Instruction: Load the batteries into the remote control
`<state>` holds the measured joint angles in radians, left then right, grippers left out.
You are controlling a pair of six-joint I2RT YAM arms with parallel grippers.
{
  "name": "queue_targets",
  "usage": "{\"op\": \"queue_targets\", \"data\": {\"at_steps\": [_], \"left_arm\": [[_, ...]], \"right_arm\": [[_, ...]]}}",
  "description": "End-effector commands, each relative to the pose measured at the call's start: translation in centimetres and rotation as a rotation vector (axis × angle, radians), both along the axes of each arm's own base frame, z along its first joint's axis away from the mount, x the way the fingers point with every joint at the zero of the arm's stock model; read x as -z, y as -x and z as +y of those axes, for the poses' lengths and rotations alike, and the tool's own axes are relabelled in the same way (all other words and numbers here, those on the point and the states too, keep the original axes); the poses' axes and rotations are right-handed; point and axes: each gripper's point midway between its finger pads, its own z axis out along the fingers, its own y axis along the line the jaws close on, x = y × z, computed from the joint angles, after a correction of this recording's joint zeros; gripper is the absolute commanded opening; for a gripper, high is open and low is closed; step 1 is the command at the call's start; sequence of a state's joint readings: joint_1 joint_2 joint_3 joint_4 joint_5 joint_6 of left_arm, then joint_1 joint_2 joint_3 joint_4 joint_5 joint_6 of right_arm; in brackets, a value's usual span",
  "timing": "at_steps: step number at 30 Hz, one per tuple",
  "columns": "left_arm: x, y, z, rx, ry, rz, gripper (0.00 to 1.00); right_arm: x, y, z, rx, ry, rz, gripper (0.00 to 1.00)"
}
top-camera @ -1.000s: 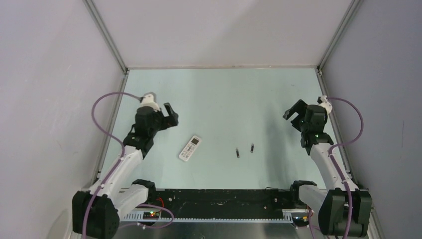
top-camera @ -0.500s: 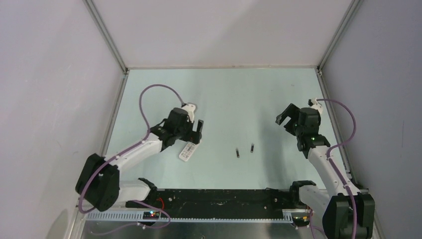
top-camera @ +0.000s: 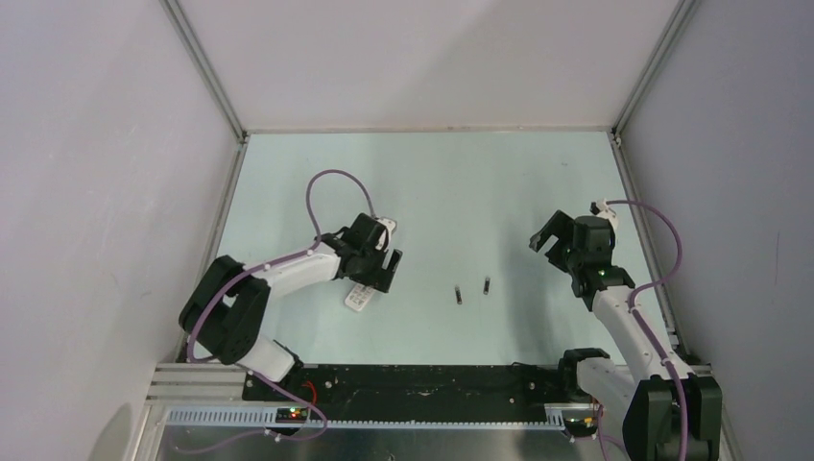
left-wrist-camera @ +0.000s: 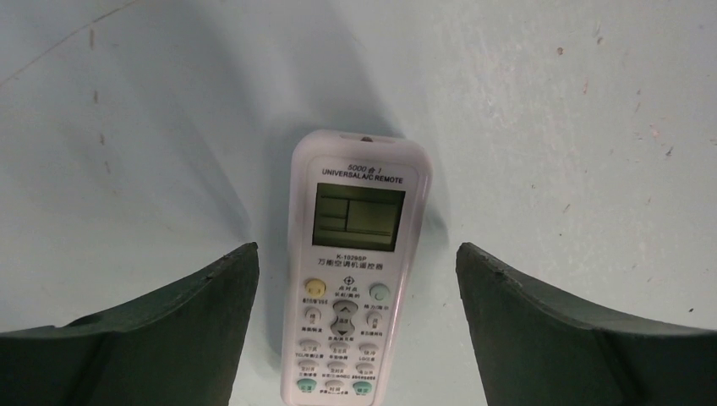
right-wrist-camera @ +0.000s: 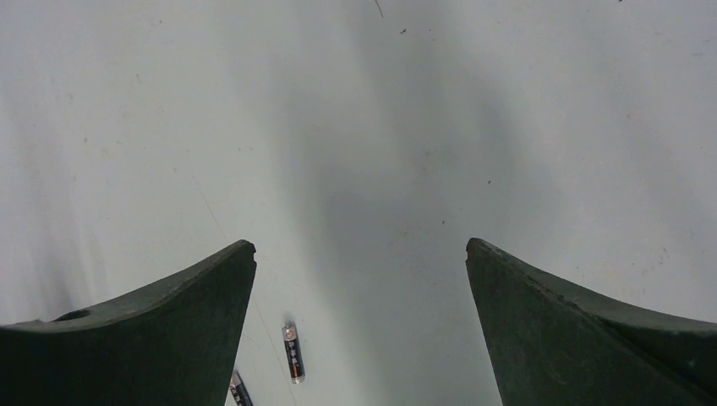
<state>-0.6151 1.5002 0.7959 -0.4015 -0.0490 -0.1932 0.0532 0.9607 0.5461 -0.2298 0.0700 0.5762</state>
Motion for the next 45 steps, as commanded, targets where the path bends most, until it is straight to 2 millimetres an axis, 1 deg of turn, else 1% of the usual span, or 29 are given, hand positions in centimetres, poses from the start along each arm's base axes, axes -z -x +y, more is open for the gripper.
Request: {"op": "queue_targets", "data": {"at_steps": [1,6,9,10,11,12,13,14,15,16,18,20,23,26,27,28,29,32,33,34,35,36,37,38,40,41,42,43,45], "left_arm": [[-0.3,-0.6,-1.5,0.018,0.024,0.024,0.86],[0.0,-1.6,-1.5,0.023,0.007,0.041,0.79],[0.2,-1.4,-1.5,0.034,0.008,0.063,0.63],[0.3,-1.3,-1.5,0.033,0.004,0.07,0.52],[0.3,-1.4,-1.4,0.025,0.003,0.072,0.47],[0.4,-1.2,-1.3,0.023,0.002,0.077,0.4],[0.4,-1.1,-1.3,0.018,0.006,0.078,0.37],[0.4,-1.0,-1.3,0.019,0.007,0.079,0.29],[0.2,-1.1,-1.4,0.019,0.011,0.074,0.25],[-0.1,-1.3,-1.5,0.021,0.016,0.066,0.18],[-1.3,-1.9,-2.1,0.025,0.04,0.035,0.1],[-3.6,-2.7,-3.0,0.034,0.091,-0.009,0.06],[-8.5,-3.5,-5.1,0.073,0.217,-0.085,0.0],[-14.6,-4.1,-7.7,0.133,0.373,-0.165,0.0],[-17.3,-4.4,-8.4,0.151,0.422,-0.209,0.0],[-18.8,-3.9,-9.2,0.184,0.475,-0.208,0.0],[-21.3,-4.0,-9.7,0.208,0.522,-0.247,0.0],[-26.6,-2.6,-11.4,0.311,0.659,-0.276,0.0],[-28.8,-2.4,-11.8,0.341,0.697,-0.305,0.0],[-30.2,-1.4,-12.3,0.392,0.742,-0.299,0.0],[-32.2,-1.0,-12.5,0.423,0.776,-0.326,0.0],[-33.5,0.0,-12.8,0.47,0.814,-0.322,0.0],[-35.4,0.4,-12.9,0.499,0.842,-0.353,0.0],[-36.6,1.3,-12.9,0.535,0.868,-0.361,0.0],[-39.0,2.3,-12.8,0.581,0.906,-0.394,0.0],[-40.4,2.7,-12.7,0.599,0.923,-0.418,0.0],[-41.1,3.2,-12.7,0.621,0.939,-0.421,0.0],[-42.3,3.7,-12.6,0.643,0.956,-0.438,0.0],[-44.1,5.8,-12.6,0.738,1.01,-0.429,0.0]], "right_arm": [[0.3,0.4,0.1,0.014,-0.013,0.018,1.0],[0.6,0.8,-0.5,0.038,0.0,0.03,1.0],[0.5,1.1,-0.7,0.043,0.005,0.029,1.0],[0.4,1.0,-0.4,0.028,0.0,0.022,0.99],[0.1,0.8,-0.3,0.003,0.012,0.006,0.99],[-0.2,0.7,0.1,-0.026,0.008,-0.007,0.99],[-0.6,0.5,0.3,-0.051,0.017,-0.027,0.99],[-1.0,0.4,0.7,-0.075,0.014,-0.043,0.99],[-1.4,0.2,1.1,-0.109,0.015,-0.066,0.99],[-1.8,0.2,2.0,-0.154,-0.005,-0.083,0.99],[-3.1,-0.2,3.3,-0.225,-0.031,-0.138,0.99],[-4.0,-0.2,4.7,-0.292,-0.065,-0.173,1.0],[-6.5,-0.7,6.5,-0.376,-0.081,-0.261,0.99],[-9.4,-1.3,8.1,-0.456,-0.088,-0.334,0.99],[-10.9,-1.3,9.2,-0.505,-0.109,-0.365,1.0],[-11.9,-1.3,9.8,-0.528,-0.129,-0.387,0.99],[-13.7,-1.2,11.1,-0.586,-0.154,-0.43,1.0],[-17.7,-0.8,13.7,-0.7,-0.188,-0.539,0.99],[-19.5,-0.4,14.8,-0.751,-0.199,-0.576,0.99],[-21.6,-0.2,15.4,-0.78,-0.196,-0.629,0.99],[-22.4,0.5,16.5,-0.831,-0.21,-0.647,1.0],[-24.4,0.9,17.0,-0.859,-0.21,-0.697,1.0],[-25.1,1.7,17.9,-0.913,-0.225,-0.715,0.99],[-26.6,2.3,18.4,-0.942,-0.232,-0.762,0.99],[-28.7,4.2,19.7,-1.032,-0.258,-0.839,0.99],[-29.2,5.3,20.4,-1.087,-0.275,-0.86,1.0],[-30.2,5.9,20.7,-1.112,-0.282,-0.905,0.99],[-30.5,6.9,21.4,-1.162,-0.295,-0.921,0.99],[-31.5,8.1,22.4,-1.23,-0.287,-0.998,1.0]]}}
